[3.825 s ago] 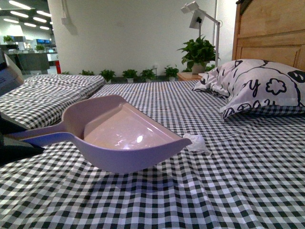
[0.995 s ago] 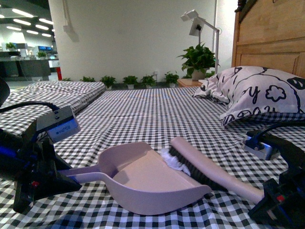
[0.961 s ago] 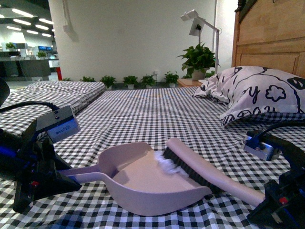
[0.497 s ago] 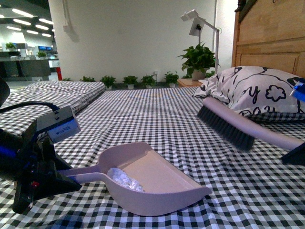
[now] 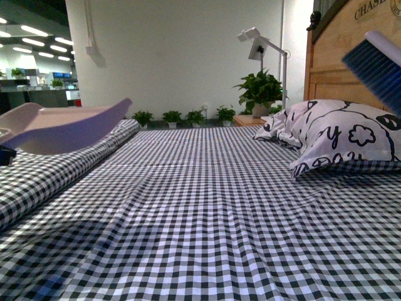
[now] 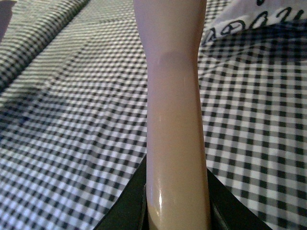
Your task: Clean up trash
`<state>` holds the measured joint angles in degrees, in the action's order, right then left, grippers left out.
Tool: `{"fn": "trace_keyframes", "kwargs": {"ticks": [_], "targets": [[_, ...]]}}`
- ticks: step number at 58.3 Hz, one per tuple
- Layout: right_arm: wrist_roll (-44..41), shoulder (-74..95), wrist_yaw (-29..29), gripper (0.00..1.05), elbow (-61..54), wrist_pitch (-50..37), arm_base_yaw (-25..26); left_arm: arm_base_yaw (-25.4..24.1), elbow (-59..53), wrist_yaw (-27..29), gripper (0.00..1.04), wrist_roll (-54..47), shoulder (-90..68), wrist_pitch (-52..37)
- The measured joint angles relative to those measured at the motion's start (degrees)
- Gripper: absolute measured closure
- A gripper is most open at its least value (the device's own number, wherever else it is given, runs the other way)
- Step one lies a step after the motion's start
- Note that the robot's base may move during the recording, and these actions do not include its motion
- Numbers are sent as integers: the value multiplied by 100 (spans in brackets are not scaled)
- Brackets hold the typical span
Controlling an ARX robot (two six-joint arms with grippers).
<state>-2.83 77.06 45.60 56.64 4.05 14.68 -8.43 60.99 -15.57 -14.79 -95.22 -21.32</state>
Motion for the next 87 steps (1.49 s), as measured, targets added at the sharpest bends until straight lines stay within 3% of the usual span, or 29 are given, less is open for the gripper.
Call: {"fn": "trace_keyframes", "kwargs": {"ticks": [10,26,30,36,46,57,74,87], "targets": [[597,-1019,1025,85,-492,-175,356,-2,-597,686,76,481,903,-166],[2269,-2461,2050,85,-1021,-1163,855,435,-1768,555,76,656,2747,-85],[2704,-2721,2090,85,-1117,-1309,874,535,-1980,527,76,682,3080,0],[3187,-3165,1882,85,-1263,-1266,752,647,-2275,608,76,721,3534,92],[3838,-3849,1071,85,-1392,-997,258,870,-2691,726,76,800,4177,273],[3998,-4468,264,85,-1510,-522,-249,1128,-3036,986,76,975,4828,531],[3842,-4962,-138,85,-1543,-136,-400,1725,-3397,1576,76,1344,5945,1021],[3674,-4951,-210,85,-1543,-122,-446,1781,-3434,1620,76,1467,6043,1047]]}}
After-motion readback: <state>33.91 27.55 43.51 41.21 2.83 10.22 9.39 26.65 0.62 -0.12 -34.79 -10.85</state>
